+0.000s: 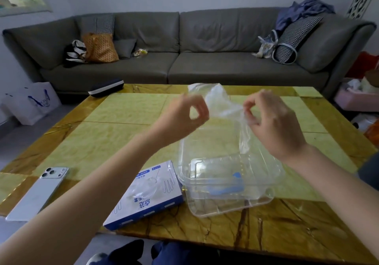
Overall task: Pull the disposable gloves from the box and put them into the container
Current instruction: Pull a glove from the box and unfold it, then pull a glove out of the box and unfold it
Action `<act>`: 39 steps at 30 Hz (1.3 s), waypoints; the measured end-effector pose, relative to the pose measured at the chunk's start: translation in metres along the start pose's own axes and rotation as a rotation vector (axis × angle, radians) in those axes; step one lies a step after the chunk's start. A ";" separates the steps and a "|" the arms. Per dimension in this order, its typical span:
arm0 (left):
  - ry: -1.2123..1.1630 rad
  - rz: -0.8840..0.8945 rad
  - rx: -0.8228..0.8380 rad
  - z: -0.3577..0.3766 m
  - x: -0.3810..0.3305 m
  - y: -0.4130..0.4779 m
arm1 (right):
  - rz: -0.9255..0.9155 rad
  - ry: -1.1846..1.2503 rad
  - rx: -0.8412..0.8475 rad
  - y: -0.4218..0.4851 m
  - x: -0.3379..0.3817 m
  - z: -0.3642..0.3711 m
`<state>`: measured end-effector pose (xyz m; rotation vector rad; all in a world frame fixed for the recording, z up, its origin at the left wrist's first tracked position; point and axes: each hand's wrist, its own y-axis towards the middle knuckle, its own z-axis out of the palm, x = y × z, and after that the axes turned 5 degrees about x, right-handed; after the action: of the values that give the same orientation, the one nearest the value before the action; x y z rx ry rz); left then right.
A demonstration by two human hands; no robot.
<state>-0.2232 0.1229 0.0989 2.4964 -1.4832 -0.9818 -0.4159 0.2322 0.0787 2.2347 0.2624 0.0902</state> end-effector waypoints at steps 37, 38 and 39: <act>0.434 -0.217 1.172 0.137 0.053 0.007 | 0.334 0.145 1.608 -0.055 -0.031 0.117; 0.443 -0.232 1.167 0.136 0.052 0.006 | 0.335 0.133 1.619 -0.054 -0.029 0.115; 0.454 -0.242 1.154 0.136 0.051 0.004 | 0.338 0.131 1.624 -0.053 -0.027 0.113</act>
<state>-0.2852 0.1132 -0.0316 3.2686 -1.8899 0.6981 -0.4326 0.1720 -0.0326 3.8852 -0.0526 0.2724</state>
